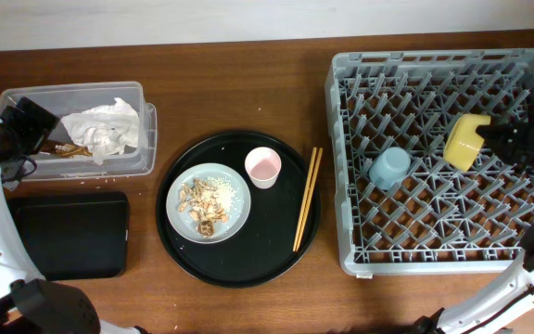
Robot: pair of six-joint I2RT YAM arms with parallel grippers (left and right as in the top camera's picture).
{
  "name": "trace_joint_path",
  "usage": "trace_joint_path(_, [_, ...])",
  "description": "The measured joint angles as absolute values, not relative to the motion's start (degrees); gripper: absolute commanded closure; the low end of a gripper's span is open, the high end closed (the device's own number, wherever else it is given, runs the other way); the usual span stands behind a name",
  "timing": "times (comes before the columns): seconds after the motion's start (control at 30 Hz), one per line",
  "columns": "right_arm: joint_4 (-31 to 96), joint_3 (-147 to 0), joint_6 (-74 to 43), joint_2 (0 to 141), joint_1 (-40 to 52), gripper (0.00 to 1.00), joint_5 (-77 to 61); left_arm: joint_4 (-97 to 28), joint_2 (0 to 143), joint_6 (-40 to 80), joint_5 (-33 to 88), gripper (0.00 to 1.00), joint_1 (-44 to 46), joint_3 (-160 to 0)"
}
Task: Sort waste into correct bins and load items into the dishwasher rack
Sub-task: 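Lower the yellow bowl into the rack and adjust it upside down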
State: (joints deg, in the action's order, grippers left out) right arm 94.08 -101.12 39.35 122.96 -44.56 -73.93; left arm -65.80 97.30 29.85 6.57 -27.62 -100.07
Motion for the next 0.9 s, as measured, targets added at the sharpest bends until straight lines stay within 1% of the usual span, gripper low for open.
trace_joint_path(0.1, [93.19, -101.12, 40.29, 125.01, -44.66, 0.95, -75.11, -65.78, 97.3, 29.85, 6.57, 0.01, -27.62, -100.07])
trace_joint_path(0.17, [93.62, -101.12, 39.11, 125.27, -45.5, 0.91, -75.33, -65.8, 97.3, 29.85, 6.57, 0.01, -27.62, -100.07])
trace_joint_path(0.23, [96.05, -101.12, 38.61, 125.58, -48.42, 0.85, -73.38, -65.78, 97.3, 29.85, 6.57, 0.01, -27.62, -100.07])
trace_joint_path(0.33, [97.1, -101.12, 36.99, 125.54, -54.76, 0.81, -69.45, -65.78, 97.3, 29.85, 6.57, 0.01, -27.62, -100.07])
trace_joint_path(0.37, [97.03, -101.08, 34.96, 123.79, -57.12, 0.8, -67.88, -65.78, 97.3, 29.85, 6.57, 0.01, -27.62, -100.07])
trace_joint_path(0.43, [96.57, -101.01, 31.83, 117.49, -58.72, 0.8, -65.65, -65.78, 97.3, 29.85, 6.55, 0.01, -27.62, -100.07])
trace_joint_path(0.5, [93.32, -100.95, 24.77, 106.94, -58.96, 0.79, -60.82, -65.8, 97.3, 29.85, 6.57, 0.01, -27.62, -100.07])
trace_joint_path(0.53, [90.08, -100.9, 19.18, 99.85, -58.94, 0.75, -55.77, -65.8, 97.3, 29.85, 6.55, 0.01, -27.62, -100.07])
trace_joint_path(0.57, [89.34, -101.08, 16.03, 94.26, -58.96, 0.72, -52.95, -65.8, 97.3, 29.85, 6.57, 0.01, -27.64, -100.07])
trace_joint_path(0.6, [86.8, -100.9, 13.23, 90.37, -58.94, 0.73, -50.06, -65.78, 97.3, 29.85, 6.55, 0.01, -27.62, -100.07])
trace_joint_path(0.63, [84.16, -100.9, 9.61, 84.68, -58.59, 0.84, -46.7, -65.8, 97.3, 29.85, 6.57, 0.01, -27.62, -100.07])
trace_joint_path(0.67, [83.53, -100.92, 8.62, 82.94, -58.37, 0.95, -45.93, -65.78, 97.3, 29.85, 6.55, 0.01, -27.64, -100.07])
trace_joint_path(0.7, [81.87, -101.12, 5.45, 79.59, -56.05, 0.96, -42.92, -65.8, 97.3, 29.85, 6.59, 0.01, -27.62, -100.07])
trace_joint_path(0.73, [80.05, -101.25, 2.72, 79.59, -52.07, 0.96, -39.77, -65.8, 97.3, 29.85, 6.57, 0.01, -27.64, -100.07])
trace_joint_path(0.83, [74.61, -101.21, -5.85, 89.21, -35.88, 0.96, -24.62, -65.8, 97.3, 29.85, 6.55, 0.01, -27.64, -100.07])
trace_joint_path(0.9, [71.64, -101.23, -10.61, 97.06, -27.64, 0.96, -14.26, -65.87, 97.3, 29.85, 6.52, 0.01, -27.64, -100.07])
